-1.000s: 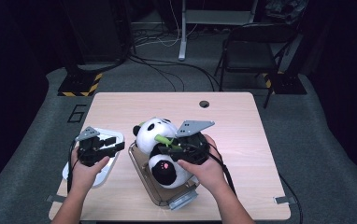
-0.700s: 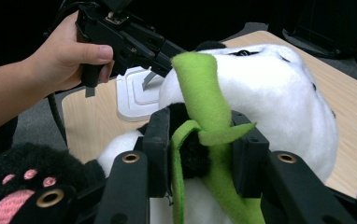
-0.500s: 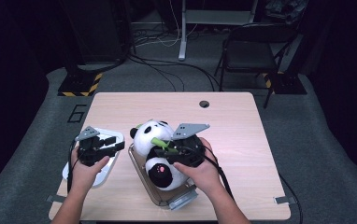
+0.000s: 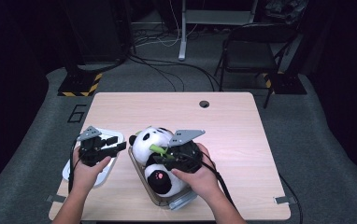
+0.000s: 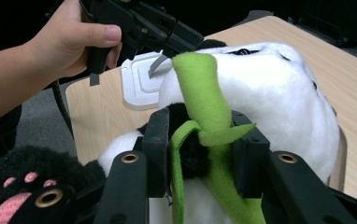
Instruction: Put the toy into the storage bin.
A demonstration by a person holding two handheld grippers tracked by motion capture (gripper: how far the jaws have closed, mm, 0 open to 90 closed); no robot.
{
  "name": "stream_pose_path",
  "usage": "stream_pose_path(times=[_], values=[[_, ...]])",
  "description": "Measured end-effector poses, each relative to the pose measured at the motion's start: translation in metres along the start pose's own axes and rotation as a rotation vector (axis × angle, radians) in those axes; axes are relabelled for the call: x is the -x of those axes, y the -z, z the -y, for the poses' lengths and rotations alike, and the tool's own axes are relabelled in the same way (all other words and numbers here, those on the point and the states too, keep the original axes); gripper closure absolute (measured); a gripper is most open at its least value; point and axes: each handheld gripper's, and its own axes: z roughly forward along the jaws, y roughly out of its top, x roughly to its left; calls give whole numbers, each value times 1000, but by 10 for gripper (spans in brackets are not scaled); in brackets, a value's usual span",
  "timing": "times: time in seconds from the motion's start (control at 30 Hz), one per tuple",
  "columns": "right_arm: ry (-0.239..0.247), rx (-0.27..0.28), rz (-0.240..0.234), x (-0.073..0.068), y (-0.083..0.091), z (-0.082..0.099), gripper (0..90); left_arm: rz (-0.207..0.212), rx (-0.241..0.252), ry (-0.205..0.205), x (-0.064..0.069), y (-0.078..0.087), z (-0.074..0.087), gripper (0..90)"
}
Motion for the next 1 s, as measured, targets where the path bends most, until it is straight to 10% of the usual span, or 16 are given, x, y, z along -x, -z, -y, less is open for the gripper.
stream_pose_path(times=[1.0], values=[[-6, -38, -21, 1, -9, 18, 631, 80, 33, -89, 37, -16, -41, 439]])
